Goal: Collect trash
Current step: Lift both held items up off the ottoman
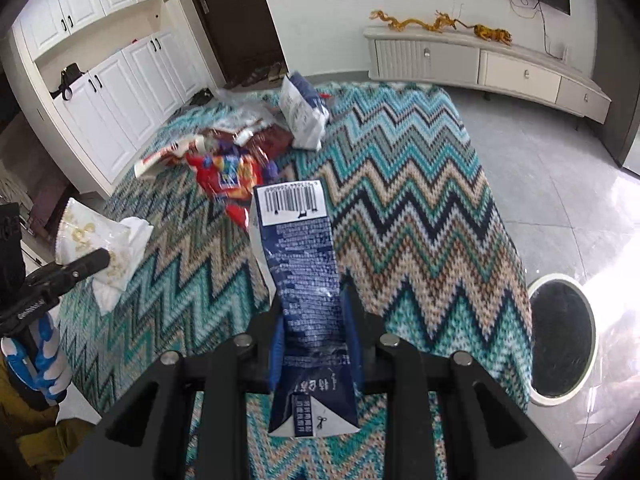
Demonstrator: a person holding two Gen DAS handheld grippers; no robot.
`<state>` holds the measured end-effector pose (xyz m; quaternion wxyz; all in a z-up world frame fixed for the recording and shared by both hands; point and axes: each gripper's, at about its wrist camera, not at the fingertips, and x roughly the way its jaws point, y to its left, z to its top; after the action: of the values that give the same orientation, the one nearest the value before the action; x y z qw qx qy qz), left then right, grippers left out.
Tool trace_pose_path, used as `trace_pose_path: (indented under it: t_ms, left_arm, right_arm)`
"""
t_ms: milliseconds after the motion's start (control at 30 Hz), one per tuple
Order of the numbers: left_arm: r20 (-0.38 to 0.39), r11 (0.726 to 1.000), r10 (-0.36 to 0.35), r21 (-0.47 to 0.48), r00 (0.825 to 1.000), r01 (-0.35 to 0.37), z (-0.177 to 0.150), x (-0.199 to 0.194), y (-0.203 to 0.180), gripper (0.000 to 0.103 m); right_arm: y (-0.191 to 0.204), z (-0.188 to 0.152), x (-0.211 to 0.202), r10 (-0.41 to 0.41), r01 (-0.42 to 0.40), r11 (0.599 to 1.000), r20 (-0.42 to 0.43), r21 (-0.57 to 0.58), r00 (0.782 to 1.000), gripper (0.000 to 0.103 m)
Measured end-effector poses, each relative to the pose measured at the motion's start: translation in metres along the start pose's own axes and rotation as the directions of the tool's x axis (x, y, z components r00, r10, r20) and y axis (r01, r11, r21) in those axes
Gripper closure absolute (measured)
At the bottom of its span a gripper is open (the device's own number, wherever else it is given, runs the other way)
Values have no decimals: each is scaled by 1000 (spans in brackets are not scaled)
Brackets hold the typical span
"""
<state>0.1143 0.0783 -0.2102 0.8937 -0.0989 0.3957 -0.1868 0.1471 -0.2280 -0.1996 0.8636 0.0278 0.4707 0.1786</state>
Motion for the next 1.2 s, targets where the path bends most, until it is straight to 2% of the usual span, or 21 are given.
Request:
trace_pose_path:
  t_ms: [100, 133, 200, 233, 267, 433, 500, 567, 667, 933, 1100, 1133, 1200]
  left_arm:
    - [-22, 1000, -7, -25, 1000, 6, -5, 10, 8, 84]
    - [-20, 1000, -11, -30, 1000, 10, -5, 11, 9, 79]
    - [-4, 999, -15, -41, 1000, 15, -2, 8, 14, 65]
    - [4, 999, -13, -47, 1000, 13, -1, 5, 16, 47]
    - [19, 999, -7, -51, 1000, 8, -1, 2, 19, 36]
    - [25, 997, -13, -71, 1000, 15, 4, 3, 25, 37]
    - [13, 997, -6, -77, 1000, 7, 7, 8, 27, 39]
    - [2, 998, 3, -68, 1000, -3, 10, 13, 26, 48]
    - [-15, 998, 11, -66, 1000, -12, 17, 21, 24, 57]
    - [-72, 993, 46, -108, 996, -54, 35, 47, 33, 68]
    - [-127, 989, 42, -133, 991, -59, 39, 64, 37, 86]
    - [-126, 989, 35, -135, 991, -52, 39, 64, 36, 93]
    - [-118, 990, 17, -138, 993, -33, 39, 63, 35, 96]
  right_arm:
    - [-6, -5, 11, -5, 5, 1000, -38, 7, 999, 78]
    - [-8, -5, 14, 2, -1, 1000, -43, 13, 999, 78]
    - [-9, -3, 18, 12, -11, 1000, -46, 19, 999, 78]
    - [-8, -1, 19, 13, -13, 1000, -47, 14, 999, 77]
    - [-8, 0, 19, 15, -14, 1000, -48, 10, 999, 77]
    - [-7, 2, 25, 26, -25, 1000, -66, 9, 997, 76]
    - [-6, 3, 27, 28, -27, 1000, -70, 9, 997, 76]
    - [-6, 4, 27, 28, -28, 1000, -70, 11, 997, 76]
    - [-7, 5, 28, 30, -29, 999, -69, 13, 997, 76]
    - [-11, 8, 30, 48, -47, 999, -79, 20, 996, 76]
    - [-11, 12, 34, 51, -51, 999, -98, 10, 994, 77]
    - [-11, 12, 34, 50, -49, 999, -99, 7, 994, 78]
    - [-9, 12, 34, 45, -46, 999, -98, -1, 994, 78]
